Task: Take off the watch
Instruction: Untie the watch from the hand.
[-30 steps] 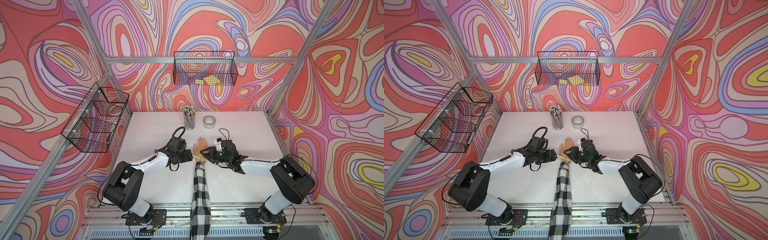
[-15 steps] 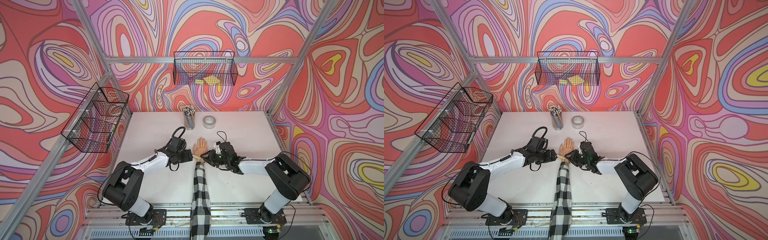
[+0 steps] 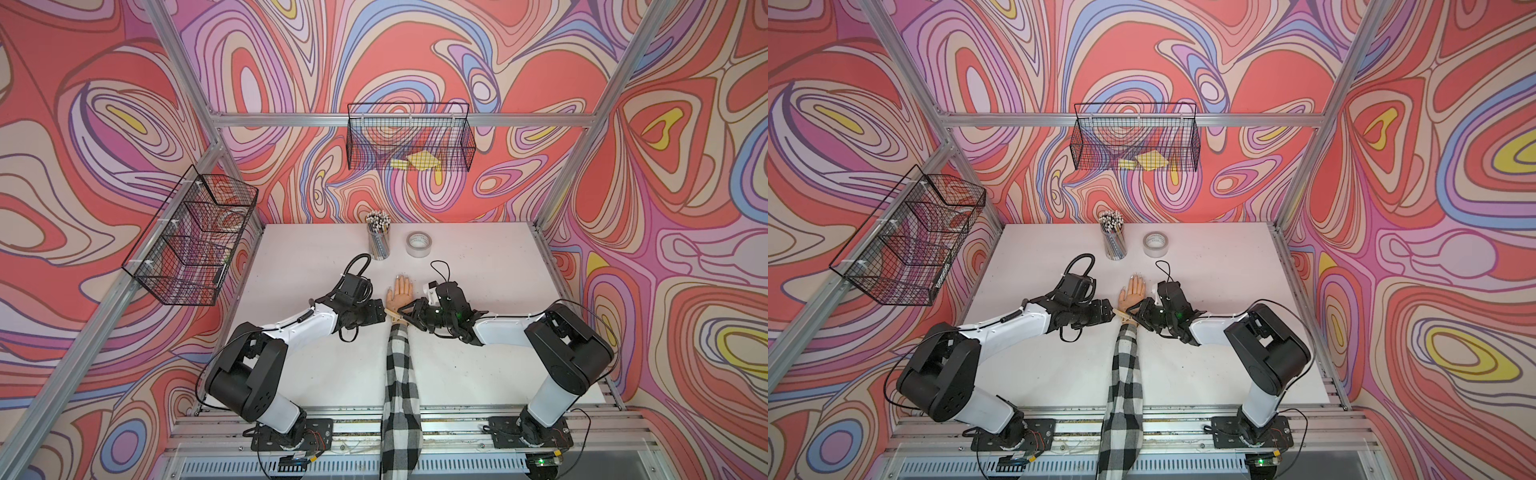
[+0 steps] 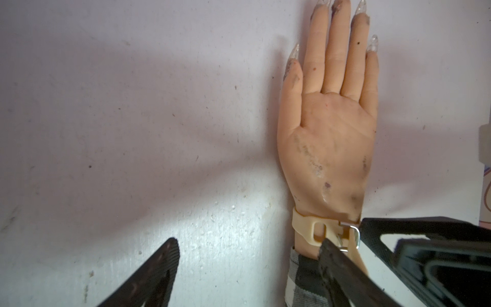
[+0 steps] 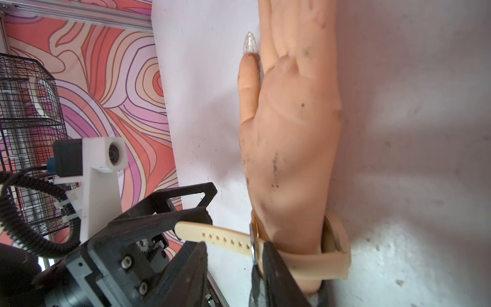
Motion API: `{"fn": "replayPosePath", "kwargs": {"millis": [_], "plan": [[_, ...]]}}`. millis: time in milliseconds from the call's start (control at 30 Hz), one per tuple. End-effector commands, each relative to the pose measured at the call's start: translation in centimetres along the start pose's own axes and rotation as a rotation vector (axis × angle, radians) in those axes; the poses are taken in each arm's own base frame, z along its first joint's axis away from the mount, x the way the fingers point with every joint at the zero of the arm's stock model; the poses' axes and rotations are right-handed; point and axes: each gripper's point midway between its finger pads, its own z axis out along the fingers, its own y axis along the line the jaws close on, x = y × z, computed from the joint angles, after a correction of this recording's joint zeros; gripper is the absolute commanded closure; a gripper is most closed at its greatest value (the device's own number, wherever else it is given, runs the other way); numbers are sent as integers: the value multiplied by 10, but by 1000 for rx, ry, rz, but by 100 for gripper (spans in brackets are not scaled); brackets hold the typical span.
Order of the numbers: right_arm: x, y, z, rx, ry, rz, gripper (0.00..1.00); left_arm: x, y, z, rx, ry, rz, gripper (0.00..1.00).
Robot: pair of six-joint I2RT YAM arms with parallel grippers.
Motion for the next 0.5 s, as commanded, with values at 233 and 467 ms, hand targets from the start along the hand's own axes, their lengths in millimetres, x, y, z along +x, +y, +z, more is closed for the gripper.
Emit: {"fn": "replayPosePath", "kwargs": {"millis": [233,467], "plan": [[6,8,14,-11,35,-26,63,0,1,1,1,-3,-12,16],[17,11,29,-8,75,-33,63,3,5,0,-5,-6,-13,16]]}}
